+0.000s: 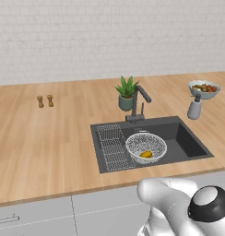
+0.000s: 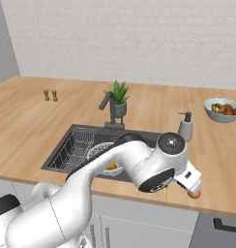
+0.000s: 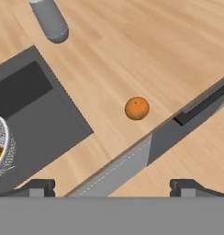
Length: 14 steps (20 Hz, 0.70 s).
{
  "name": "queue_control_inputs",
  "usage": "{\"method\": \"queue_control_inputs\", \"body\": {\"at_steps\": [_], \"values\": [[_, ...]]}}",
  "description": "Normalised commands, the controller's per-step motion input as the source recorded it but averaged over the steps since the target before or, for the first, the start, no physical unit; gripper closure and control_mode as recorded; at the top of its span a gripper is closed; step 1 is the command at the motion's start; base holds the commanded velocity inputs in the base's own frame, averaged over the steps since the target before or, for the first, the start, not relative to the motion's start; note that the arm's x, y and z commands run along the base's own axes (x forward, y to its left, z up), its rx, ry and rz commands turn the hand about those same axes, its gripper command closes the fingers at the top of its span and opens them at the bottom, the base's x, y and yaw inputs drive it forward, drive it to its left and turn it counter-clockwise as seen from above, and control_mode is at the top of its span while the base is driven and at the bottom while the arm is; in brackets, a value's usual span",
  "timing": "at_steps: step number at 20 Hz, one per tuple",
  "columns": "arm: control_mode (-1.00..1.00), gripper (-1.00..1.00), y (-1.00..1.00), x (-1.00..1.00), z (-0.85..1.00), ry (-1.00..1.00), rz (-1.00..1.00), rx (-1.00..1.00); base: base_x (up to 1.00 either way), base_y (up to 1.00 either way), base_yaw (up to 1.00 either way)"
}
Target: Put the colander in the sink, put the tangerine, mango in the colander, and turn on the sink faucet and pour water over the colander.
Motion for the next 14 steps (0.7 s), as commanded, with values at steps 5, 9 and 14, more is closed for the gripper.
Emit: {"method": "queue_control_inputs", "body": {"at_steps": [5,9,14], "values": [[-1.00,-1.00,-0.63,0.00,-0.22,0.20,0.00,0.13,0.00,0.00,0.00],[-1.00,-1.00,-0.21,0.03,-0.37,0.17,0.00,0.02,0.00,0.00,0.00],[-1.00,-1.00,0.00,0.10,-0.50,0.05,-0.01,0.00,0.00,0.00,0.00]]}}
